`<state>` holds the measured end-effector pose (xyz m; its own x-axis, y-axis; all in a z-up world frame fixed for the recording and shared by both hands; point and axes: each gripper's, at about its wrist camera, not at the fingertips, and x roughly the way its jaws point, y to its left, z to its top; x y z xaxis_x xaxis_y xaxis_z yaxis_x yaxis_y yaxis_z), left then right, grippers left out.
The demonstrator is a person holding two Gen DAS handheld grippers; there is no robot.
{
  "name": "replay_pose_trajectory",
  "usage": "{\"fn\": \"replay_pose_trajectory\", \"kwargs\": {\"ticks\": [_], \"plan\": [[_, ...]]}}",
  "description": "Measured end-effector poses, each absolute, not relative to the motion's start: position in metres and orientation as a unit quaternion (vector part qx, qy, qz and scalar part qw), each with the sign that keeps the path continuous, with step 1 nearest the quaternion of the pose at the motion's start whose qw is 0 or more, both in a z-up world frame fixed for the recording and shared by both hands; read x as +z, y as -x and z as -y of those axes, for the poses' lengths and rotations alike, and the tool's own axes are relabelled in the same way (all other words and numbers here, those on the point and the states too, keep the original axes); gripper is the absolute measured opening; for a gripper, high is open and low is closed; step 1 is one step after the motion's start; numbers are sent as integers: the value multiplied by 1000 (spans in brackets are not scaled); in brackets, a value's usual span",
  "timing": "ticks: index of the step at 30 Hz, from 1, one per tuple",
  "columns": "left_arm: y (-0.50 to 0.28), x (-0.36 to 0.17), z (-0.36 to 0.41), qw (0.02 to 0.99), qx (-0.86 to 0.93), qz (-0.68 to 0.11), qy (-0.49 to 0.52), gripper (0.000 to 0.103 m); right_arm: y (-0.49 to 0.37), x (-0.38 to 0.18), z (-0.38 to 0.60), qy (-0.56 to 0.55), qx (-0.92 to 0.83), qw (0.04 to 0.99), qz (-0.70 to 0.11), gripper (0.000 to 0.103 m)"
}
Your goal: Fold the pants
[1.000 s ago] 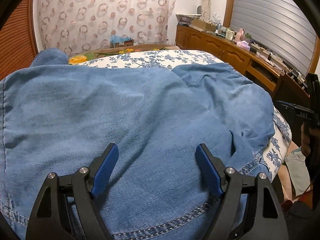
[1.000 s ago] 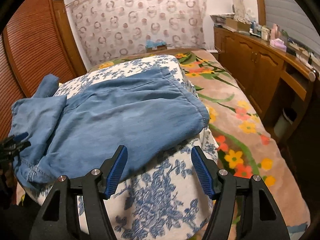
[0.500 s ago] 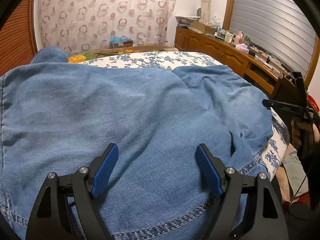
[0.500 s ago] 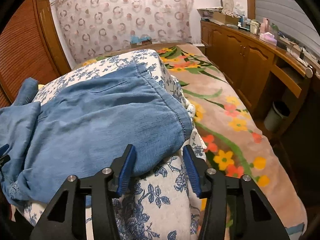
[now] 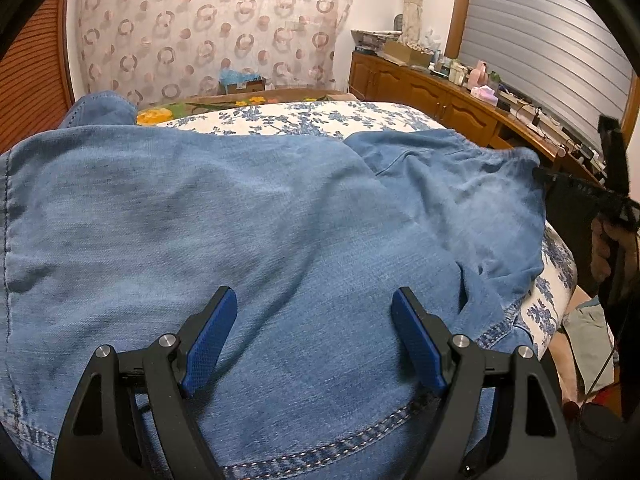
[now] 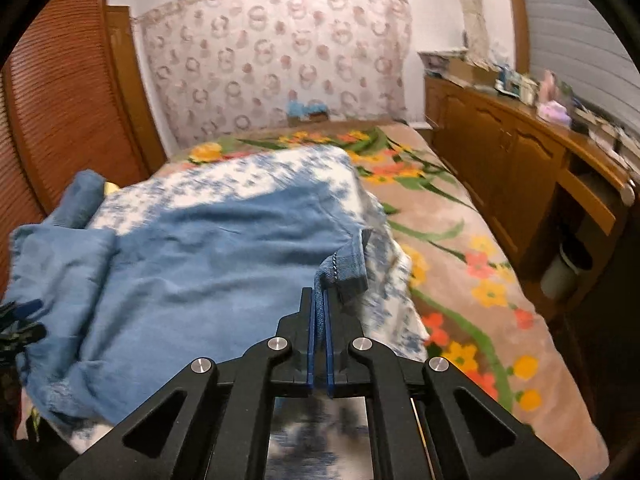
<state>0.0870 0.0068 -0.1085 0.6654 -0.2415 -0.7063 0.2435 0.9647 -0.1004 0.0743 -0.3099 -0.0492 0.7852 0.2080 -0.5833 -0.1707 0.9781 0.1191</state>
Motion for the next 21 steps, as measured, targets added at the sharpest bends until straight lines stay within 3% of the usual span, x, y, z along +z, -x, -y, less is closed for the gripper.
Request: {"fn": "replay_pose_trajectory", "kwargs": {"ticks": [14,21], "plan": [[-72,-82,-38,925,-107,-363,20,81,-30,42,212,51,296,930,-210,1],[-68,-83,-59,928,-92,-360,40,81,-31,50,182,81,337,917,-198,0]]}}
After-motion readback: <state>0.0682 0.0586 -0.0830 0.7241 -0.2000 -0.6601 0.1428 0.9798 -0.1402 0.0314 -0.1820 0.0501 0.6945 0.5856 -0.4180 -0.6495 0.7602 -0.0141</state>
